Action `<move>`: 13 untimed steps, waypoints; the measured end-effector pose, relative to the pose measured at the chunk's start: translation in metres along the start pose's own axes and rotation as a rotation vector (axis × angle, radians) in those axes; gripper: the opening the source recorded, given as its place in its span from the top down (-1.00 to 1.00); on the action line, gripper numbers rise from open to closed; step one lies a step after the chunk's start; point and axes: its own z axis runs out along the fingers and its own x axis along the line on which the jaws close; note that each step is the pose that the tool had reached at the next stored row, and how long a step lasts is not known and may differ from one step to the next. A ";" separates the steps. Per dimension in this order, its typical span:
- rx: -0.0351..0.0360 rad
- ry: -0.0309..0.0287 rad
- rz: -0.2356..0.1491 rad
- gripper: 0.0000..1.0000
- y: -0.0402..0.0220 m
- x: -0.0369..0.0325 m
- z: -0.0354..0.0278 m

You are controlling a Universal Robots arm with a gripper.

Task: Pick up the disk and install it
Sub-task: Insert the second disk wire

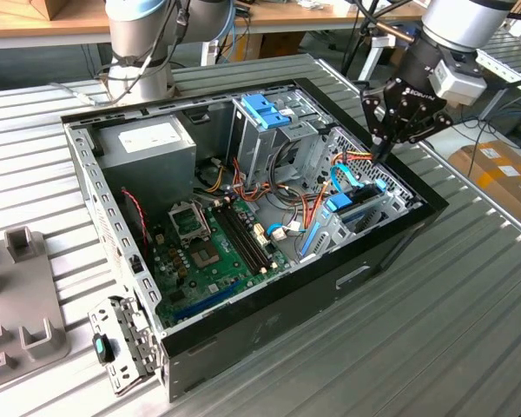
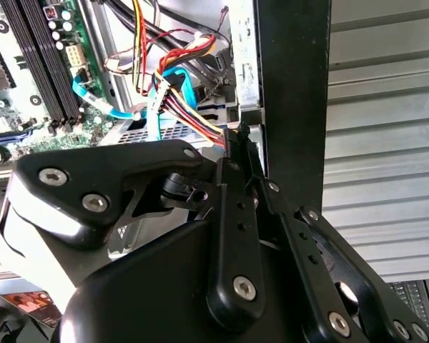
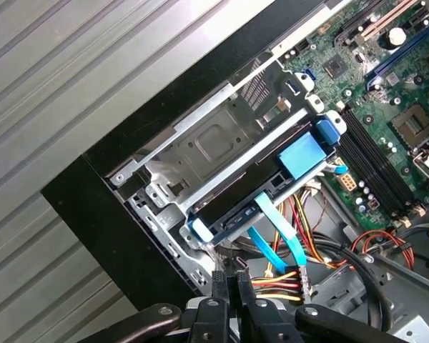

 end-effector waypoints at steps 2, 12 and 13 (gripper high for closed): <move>-0.0001 0.0007 0.038 0.67 0.0000 -0.0001 0.0001; -0.0027 0.0063 0.230 0.67 0.0000 -0.0001 0.0010; -0.0031 0.0070 0.249 0.67 0.0000 -0.0001 0.0011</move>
